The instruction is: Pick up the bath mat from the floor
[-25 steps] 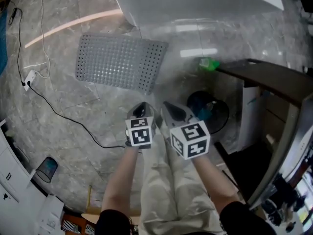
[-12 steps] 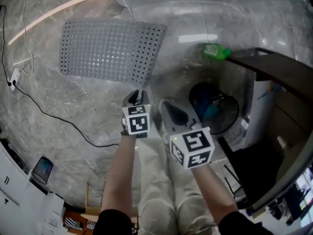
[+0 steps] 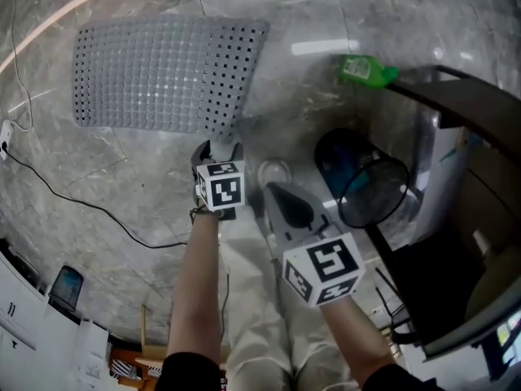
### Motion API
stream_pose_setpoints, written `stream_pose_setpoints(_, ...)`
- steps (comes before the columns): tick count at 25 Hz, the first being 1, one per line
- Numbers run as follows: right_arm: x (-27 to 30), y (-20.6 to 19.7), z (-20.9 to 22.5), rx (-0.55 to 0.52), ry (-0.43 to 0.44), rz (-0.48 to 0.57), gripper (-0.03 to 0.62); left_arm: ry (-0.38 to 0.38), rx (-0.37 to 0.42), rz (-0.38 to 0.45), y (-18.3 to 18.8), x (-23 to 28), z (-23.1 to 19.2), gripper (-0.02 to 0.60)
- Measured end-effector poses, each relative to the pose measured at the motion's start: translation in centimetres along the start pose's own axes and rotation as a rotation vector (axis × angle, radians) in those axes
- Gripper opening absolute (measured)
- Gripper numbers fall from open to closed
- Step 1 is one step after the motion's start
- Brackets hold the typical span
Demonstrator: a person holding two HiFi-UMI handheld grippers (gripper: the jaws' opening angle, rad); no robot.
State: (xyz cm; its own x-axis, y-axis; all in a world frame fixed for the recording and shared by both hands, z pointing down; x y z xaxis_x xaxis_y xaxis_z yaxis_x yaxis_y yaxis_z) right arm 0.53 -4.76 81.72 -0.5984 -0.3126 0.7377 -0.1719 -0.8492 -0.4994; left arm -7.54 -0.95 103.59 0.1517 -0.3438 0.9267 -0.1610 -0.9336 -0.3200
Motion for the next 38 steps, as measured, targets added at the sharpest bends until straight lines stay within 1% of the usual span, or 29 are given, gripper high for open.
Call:
stream_pose_setpoints(5, 0.1, -0.9, 0.8, 0.012, -0.008, 0.001, 0.012, 0.026, 0.025, -0.033, -1.7, 3.2, -1.0, 0.299)
stream_pose_setpoints(10, 0.6, -2.5, 1.7, 0.036, -0.014, -0.013, 0.012, 0.026, 0.078, -0.072, -3.0, 6.5, -0.7, 0.308)
stream_pose_setpoints(13, 0.9, -3.5, 2.2, 0.037, -0.02, -0.029, 0.012, 0.039, 0.11, -0.083, -3.7, 8.1, -0.4, 0.31)
stream_pose_setpoints(16, 1.2, -4.1, 2.4, 0.033, -0.03, -0.046, 0.012, 0.076, 0.139, -0.081, -4.2, 9.6, -0.9, 0.31)
stream_pose_setpoints(19, 1.7, -3.7, 2.2, -0.008, -0.033, -0.051, 0.012, 0.143, 0.168, -0.11, -4.9, 10.6, -1.9, 0.303)
stream_pose_setpoints(22, 1.9, -2.6, 2.9, -0.004, -0.048, -0.014, 0.012, 0.184, 0.192, -0.125, -4.8, 10.8, -2.0, 0.25)
stream_pose_setpoints(23, 1.8, -2.4, 3.1, 0.007, -0.052, -0.002, 0.012, 0.203, 0.206, -0.119, -4.6, 10.5, -2.2, 0.218)
stream_pose_setpoints(24, 1.8, -2.3, 3.1, 0.017, -0.055, 0.005, 0.012, 0.22, 0.221, -0.111, -4.5, 10.2, -2.6, 0.173)
stream_pose_setpoints(25, 1.7, -2.2, 3.0, 0.022, -0.054, 0.009, 0.012, 0.231, 0.231, -0.103, -4.4, 9.8, -2.9, 0.144)
stream_pose_setpoints(27, 1.6, -2.1, 2.5, 0.017, -0.046, 0.013, 0.012, 0.234, 0.242, -0.091, -4.2, 9.3, -3.5, 0.109)
stream_pose_setpoints(30, 1.5, -1.8, 1.8, 0.015, -0.035, 0.015, 0.012, 0.227, 0.242, -0.086, -3.8, 8.6, -3.7, 0.084)
stream_pose_setpoints(38, 0.7, 0.2, 0.3, 0.003, -0.035, 0.023, 0.012, 0.2, 0.19, -0.099, -2.3, 5.8, -3.9, 0.069)
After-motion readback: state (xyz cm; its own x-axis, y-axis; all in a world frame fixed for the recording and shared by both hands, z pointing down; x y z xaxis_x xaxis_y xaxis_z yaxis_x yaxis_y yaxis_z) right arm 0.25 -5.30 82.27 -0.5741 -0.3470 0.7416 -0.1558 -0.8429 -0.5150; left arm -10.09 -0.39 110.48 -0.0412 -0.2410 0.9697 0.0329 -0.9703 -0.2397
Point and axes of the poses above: the fingertips, and each gripper's own axes: x forward along the fingers, z to its right, y out of its top, the point moved 2 cm from there along -x, backward along the fingers, and after that the axes turned 10 degrees about z, right-handed, at the moved point
